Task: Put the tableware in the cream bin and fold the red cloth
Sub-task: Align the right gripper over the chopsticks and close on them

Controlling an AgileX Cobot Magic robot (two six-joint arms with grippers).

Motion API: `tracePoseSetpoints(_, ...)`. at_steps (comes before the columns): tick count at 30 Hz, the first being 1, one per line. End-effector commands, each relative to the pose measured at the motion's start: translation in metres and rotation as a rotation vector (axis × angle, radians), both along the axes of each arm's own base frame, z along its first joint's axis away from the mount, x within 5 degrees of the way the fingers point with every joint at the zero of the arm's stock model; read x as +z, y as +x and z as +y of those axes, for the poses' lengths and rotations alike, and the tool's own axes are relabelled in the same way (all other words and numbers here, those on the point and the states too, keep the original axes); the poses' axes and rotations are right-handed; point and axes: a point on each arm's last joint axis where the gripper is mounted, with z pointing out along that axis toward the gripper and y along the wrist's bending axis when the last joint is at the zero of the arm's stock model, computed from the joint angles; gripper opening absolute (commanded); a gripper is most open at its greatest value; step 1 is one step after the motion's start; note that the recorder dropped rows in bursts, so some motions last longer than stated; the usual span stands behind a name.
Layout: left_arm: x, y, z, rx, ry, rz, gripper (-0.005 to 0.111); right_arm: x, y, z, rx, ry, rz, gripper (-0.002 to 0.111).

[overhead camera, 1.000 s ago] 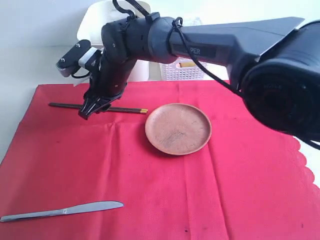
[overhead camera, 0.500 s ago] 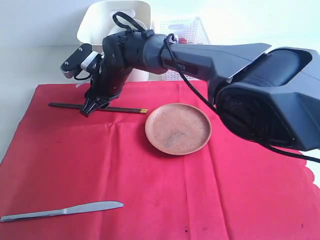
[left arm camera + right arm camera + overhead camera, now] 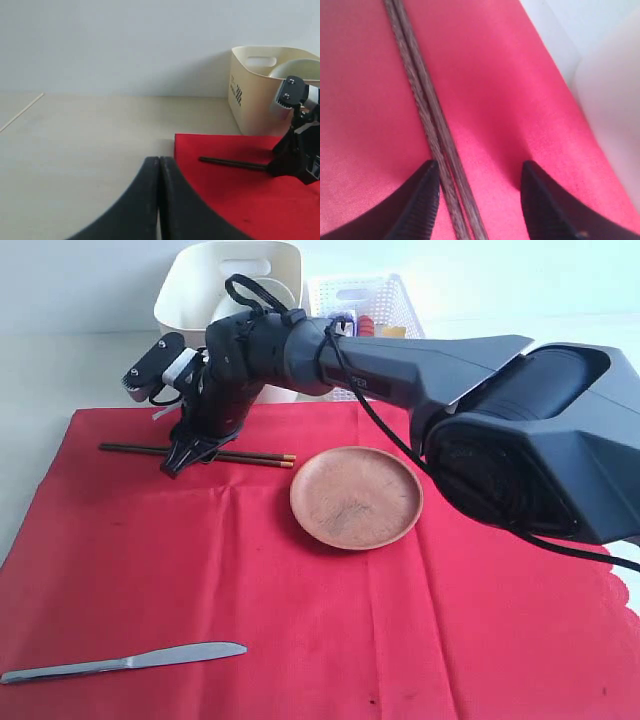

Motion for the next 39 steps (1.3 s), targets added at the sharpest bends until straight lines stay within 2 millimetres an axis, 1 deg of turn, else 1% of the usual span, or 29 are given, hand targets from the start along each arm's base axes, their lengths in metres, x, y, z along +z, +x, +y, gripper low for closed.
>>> tracePoseSetpoints(1,0.001,0.0,0.0,0.001,0.001,-0.008,0.0,-0.006,0.0,-0.003,0.003,-0.032,0.015,0.049)
tracePoseSetpoints(7,0.001,0.0,0.0,0.001,0.001,-0.008,0.0,-0.008,-0.003,-0.005,0.02,-0.07,0.034,0.049)
tracePoseSetpoints(10,0.001,0.0,0.0,0.001,0.001,-0.008,0.0,-0.009,-0.003,-0.006,0.032,-0.087,0.035,0.047)
tracePoseSetpoints(12,0.001,0.0,0.0,0.001,0.001,-0.008,0.0,-0.01,-0.005,-0.007,0.064,-0.109,0.038,0.039)
tracePoseSetpoints(13,0.001,0.0,0.0,0.001,0.001,-0.008,0.0,-0.01,-0.005,-0.008,0.067,-0.12,0.044,0.03)
tracePoseSetpoints(15,0.001,0.0,0.0,0.001,0.001,-0.008,0.0,-0.011,-0.006,-0.009,0.068,-0.129,0.053,0.018)
tracePoseSetpoints(16,0.001,0.0,0.0,0.001,0.001,-0.008,0.0,-0.011,-0.007,-0.009,0.069,-0.137,0.06,0.009)
tracePoseSetpoints(18,0.001,0.0,0.0,0.001,0.001,-0.008,0.0,-0.011,-0.007,-0.01,0.07,-0.143,0.068,0.0)
tracePoseSetpoints(20,0.001,0.0,0.0,0.001,0.001,-0.008,0.0,-0.012,-0.008,-0.01,0.07,-0.148,0.076,0.0)
tracePoseSetpoints(23,0.001,0.0,0.0,0.001,0.001,-0.008,0.0,-0.007,-0.008,-0.01,0.072,-0.15,0.081,0.0)
tracePoseSetpoints(27,0.001,0.0,0.0,0.001,0.001,-0.008,0.0,0.005,-0.012,-0.008,0.111,-0.116,0.097,0.0)
tracePoseSetpoints(32,0.001,0.0,0.0,0.001,0.001,-0.008,0.0,0.017,-0.011,-0.006,0.111,-0.09,0.079,0.0)
tracePoseSetpoints(36,0.001,0.0,0.0,0.001,0.001,-0.008,0.0,0.038,-0.014,-0.01,0.071,-0.086,0.1,0.0)
tracePoseSetpoints(39,0.001,0.0,0.0,0.001,0.001,-0.008,0.0,0.061,-0.012,-0.013,0.097,-0.098,0.038,0.0)
